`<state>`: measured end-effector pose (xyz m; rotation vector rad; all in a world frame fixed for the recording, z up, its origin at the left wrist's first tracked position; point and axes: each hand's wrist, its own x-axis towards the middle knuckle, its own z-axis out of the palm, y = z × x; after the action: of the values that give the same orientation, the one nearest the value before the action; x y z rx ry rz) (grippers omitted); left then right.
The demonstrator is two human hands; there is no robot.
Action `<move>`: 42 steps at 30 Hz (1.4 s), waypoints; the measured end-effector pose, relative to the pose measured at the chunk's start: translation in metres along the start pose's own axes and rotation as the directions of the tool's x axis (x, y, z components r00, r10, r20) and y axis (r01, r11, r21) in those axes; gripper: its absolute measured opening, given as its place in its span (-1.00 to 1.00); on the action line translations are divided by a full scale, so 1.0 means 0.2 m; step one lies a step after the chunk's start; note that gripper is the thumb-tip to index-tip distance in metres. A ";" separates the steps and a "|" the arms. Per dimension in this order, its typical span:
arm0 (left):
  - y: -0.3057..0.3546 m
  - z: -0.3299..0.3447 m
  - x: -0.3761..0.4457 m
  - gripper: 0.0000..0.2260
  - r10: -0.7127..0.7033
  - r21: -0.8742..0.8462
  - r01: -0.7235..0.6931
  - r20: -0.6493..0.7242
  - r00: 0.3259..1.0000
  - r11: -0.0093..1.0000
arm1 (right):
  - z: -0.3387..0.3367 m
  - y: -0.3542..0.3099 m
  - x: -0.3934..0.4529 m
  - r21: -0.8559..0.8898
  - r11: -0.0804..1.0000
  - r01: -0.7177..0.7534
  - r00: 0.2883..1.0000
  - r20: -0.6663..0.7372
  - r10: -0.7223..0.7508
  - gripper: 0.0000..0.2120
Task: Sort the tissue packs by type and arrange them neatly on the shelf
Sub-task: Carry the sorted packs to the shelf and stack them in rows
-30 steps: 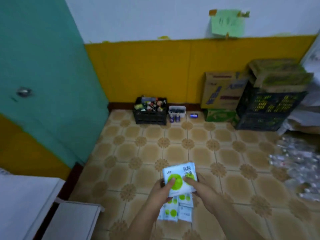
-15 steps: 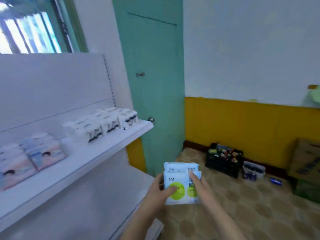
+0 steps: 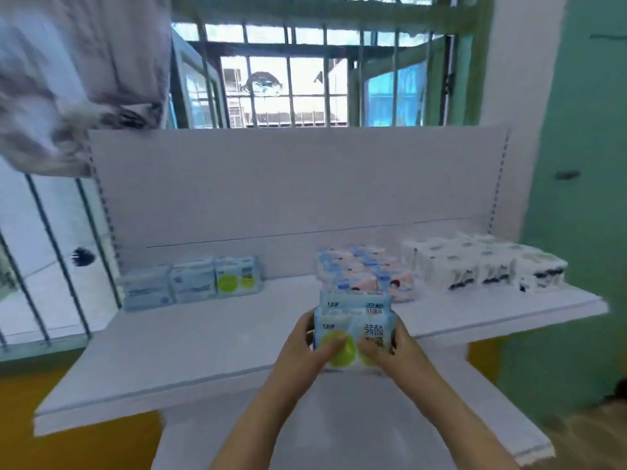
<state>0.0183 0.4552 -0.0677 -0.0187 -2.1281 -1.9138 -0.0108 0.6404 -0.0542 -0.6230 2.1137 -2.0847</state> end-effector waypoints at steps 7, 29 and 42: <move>-0.05 -0.59 0.09 -0.56 -0.022 0.059 0.038 -0.254 0.967 0.998 | 0.54 0.07 0.49 -0.089 0.991 0.095 0.973 0.219 -0.073 -0.48; -0.48 -1.19 0.69 -0.48 -0.009 0.310 0.141 -0.393 0.920 0.940 | 0.98 0.42 1.39 -0.344 0.939 0.020 0.939 0.330 0.101 -0.24; -0.39 -1.19 0.68 -0.57 -0.026 0.252 0.140 -0.410 0.912 0.957 | 1.05 0.31 1.31 -0.422 0.906 -0.041 0.982 0.150 0.114 -0.25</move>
<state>-0.0803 0.1891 -0.0947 0.4901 -2.1049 -1.4782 -0.1870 0.3494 -0.0716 -0.7179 2.4494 -1.4787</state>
